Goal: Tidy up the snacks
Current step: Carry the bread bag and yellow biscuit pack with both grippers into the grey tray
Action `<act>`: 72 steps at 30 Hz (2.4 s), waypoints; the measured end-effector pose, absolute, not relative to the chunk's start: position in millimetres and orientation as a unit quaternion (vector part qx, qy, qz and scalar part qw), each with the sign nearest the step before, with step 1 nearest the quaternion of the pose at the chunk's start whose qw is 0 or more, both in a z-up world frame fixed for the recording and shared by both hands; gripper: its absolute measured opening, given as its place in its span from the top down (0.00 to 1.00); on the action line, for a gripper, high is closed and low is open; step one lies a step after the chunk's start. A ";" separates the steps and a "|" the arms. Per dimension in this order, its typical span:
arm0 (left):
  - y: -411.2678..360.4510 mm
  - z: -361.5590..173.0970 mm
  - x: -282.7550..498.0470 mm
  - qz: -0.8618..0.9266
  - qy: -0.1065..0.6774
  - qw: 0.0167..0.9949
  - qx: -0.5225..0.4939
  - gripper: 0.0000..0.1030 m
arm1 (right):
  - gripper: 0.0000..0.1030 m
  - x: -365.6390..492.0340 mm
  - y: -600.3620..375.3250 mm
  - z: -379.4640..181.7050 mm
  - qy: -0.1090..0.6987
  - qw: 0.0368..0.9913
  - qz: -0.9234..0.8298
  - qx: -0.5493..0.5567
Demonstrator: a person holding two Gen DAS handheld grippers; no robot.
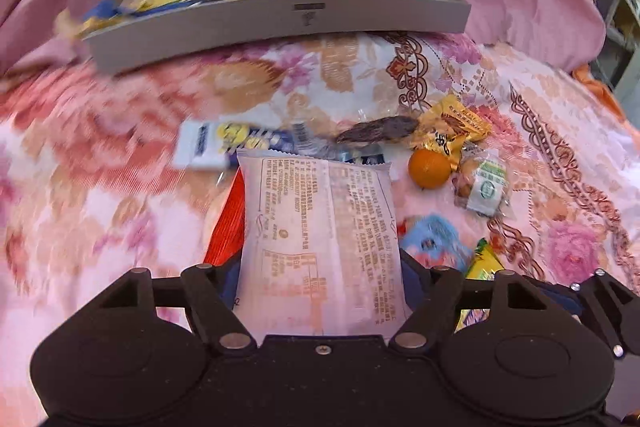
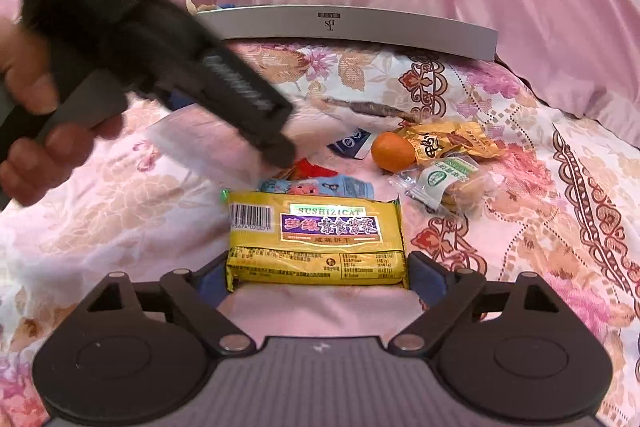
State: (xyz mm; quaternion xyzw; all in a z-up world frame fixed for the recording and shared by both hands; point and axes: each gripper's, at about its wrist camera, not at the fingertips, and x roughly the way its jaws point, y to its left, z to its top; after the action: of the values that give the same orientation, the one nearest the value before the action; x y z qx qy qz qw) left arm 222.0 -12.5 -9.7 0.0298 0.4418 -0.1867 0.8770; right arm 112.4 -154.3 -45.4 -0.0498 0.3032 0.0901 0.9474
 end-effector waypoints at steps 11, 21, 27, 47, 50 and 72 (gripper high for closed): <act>38.8 -22.1 150.6 -0.167 0.428 0.888 -0.021 0.28 | 0.09 82.3 -152.7 -46.3 0.307 0.942 0.123 -0.057; 51.5 -42.1 138.5 -0.180 0.403 0.897 -0.019 0.21 | 0.00 90.5 -138.8 -52.8 0.326 0.935 0.120 -0.071; 56.0 -46.5 149.0 -0.186 0.403 0.896 -0.029 0.20 | 0.00 101.2 -136.3 -52.1 0.328 0.935 0.117 -0.060; 65.2 -44.2 136.8 -0.153 0.396 0.900 -0.096 0.34 | 0.12 80.8 -133.5 -50.0 0.281 0.951 0.119 -0.053; 67.7 -43.2 134.6 -0.148 0.393 0.901 -0.109 0.34 | 0.12 78.3 -135.2 -47.4 0.278 0.952 0.117 -0.049; 68.4 49.9 201.8 -0.137 0.269 0.937 -0.174 0.34 | 0.11 128.4 -148.2 23.4 0.216 0.965 0.130 -0.066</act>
State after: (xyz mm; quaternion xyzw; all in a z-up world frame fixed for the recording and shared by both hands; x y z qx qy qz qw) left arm 201.8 68.4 49.9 -0.1735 0.2695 -0.1374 0.9372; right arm 128.4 -148.2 23.4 -0.0665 0.2162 0.1298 0.9654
